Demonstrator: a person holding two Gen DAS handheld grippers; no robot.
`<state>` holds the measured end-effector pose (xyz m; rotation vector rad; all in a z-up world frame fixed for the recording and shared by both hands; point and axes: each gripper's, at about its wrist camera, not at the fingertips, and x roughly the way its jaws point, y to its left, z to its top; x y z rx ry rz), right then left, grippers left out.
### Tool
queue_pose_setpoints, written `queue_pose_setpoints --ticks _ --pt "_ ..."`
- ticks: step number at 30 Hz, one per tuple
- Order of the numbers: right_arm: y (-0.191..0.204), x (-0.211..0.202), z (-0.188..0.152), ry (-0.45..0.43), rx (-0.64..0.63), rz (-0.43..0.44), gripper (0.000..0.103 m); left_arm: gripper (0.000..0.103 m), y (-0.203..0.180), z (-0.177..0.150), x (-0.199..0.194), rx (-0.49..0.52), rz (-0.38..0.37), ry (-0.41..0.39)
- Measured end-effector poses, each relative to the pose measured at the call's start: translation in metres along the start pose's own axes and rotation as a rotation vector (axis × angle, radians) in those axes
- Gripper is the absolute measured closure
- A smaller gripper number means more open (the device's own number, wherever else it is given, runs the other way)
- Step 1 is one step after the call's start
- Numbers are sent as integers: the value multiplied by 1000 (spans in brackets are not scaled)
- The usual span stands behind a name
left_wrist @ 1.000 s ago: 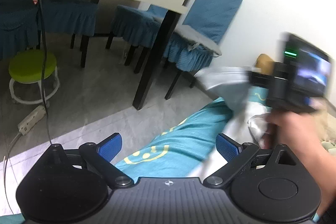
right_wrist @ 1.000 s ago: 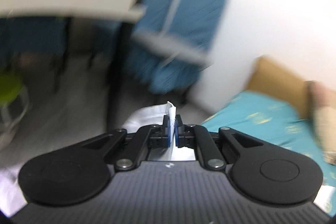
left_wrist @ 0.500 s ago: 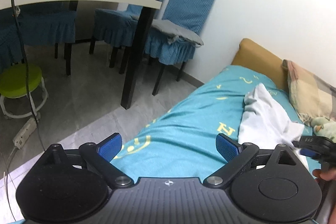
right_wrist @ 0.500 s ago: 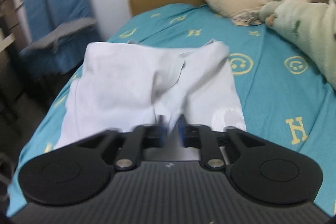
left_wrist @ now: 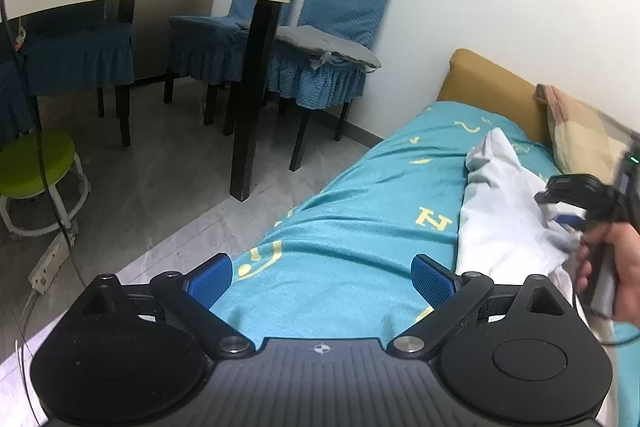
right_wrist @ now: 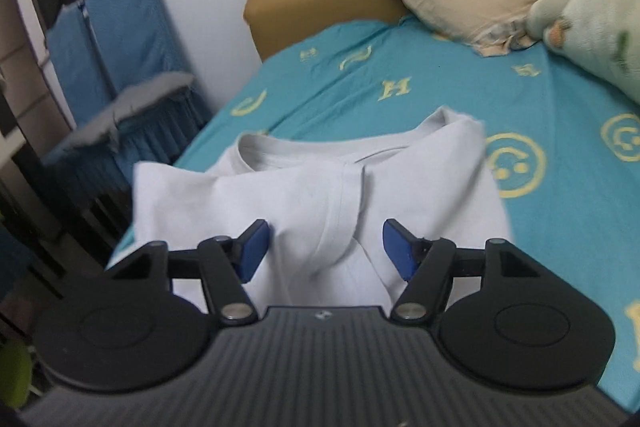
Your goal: Fold clothes
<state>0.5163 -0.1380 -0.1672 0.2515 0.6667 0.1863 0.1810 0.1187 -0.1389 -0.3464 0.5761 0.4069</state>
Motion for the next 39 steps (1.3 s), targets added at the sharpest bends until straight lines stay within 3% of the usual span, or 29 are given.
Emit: queue_pose_setpoints --ticks 1,2,5,7,11,13,15,16,17,18,24,29,31,35,39 --pt "5 4 -1 11 -22 -12 87 6 -1 -1 2 6 1 5" --pt "10 7 -2 12 -47 -29 94 6 -3 -1 4 11 2 10" --pt "22 -18 -3 -195 -108 -152 96 6 -4 -4 4 23 -6 9" --pt "21 -27 0 -269 -103 -236 96 6 -7 -5 5 41 -8 7" --pt "-7 -13 6 -242 -38 -340 93 5 -13 -9 7 76 -13 2" --pt "-17 -15 4 -216 -7 -306 92 5 -16 -10 9 94 -15 0" --pt "-26 -19 0 -193 22 -259 83 5 -19 -12 10 111 -17 -2" --pt "-30 -21 -1 -181 36 -236 56 5 -20 -13 11 120 -18 -3" --pt "-35 -23 -3 -169 50 -213 23 5 -22 -14 11 129 -19 -4" --pt "-34 -34 -5 -186 45 -211 13 5 -23 -14 12 138 -20 -5" --pt "-12 -145 -23 -266 -63 -184 13 5 -28 -17 9 172 -31 -6" --pt "9 -265 -46 -252 -107 -115 13 5 -35 -17 -5 214 -56 -33" --pt "11 -313 -72 -242 -86 -80 13 5 -36 -15 -10 222 -68 -24" --pt "11 -403 -128 -214 -49 -10 13 5 -28 -9 -27 199 -115 35" --pt "3 -441 -166 -161 0 -9 13 6 -9 -4 -44 131 -176 156"
